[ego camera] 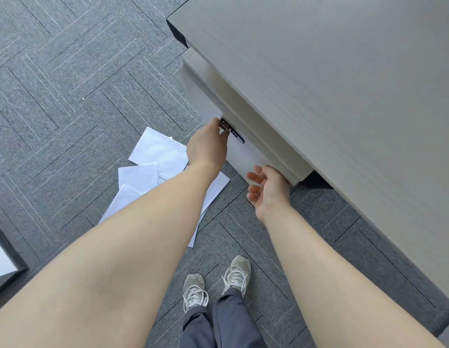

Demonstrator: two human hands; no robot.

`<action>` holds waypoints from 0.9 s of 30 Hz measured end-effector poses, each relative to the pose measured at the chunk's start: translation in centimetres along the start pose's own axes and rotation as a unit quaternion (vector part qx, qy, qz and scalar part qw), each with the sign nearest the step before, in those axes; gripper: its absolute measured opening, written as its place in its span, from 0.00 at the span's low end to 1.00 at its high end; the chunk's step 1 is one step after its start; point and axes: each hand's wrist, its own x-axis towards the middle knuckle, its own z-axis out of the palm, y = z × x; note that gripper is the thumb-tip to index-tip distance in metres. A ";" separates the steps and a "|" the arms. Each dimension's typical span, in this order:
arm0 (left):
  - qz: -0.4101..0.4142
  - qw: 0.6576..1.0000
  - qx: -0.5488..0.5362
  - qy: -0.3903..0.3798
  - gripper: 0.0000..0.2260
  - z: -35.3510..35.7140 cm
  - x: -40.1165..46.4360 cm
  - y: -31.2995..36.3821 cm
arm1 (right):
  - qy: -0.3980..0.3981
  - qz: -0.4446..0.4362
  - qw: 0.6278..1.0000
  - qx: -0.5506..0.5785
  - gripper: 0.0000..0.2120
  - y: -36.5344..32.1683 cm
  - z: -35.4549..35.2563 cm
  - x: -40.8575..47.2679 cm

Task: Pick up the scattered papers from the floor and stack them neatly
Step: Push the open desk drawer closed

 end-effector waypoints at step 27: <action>0.043 0.995 0.084 0.023 0.11 0.5 1.0 1.0 | 0.003 -0.071 0.997 -0.004 0.12 -0.1 -0.4 1.6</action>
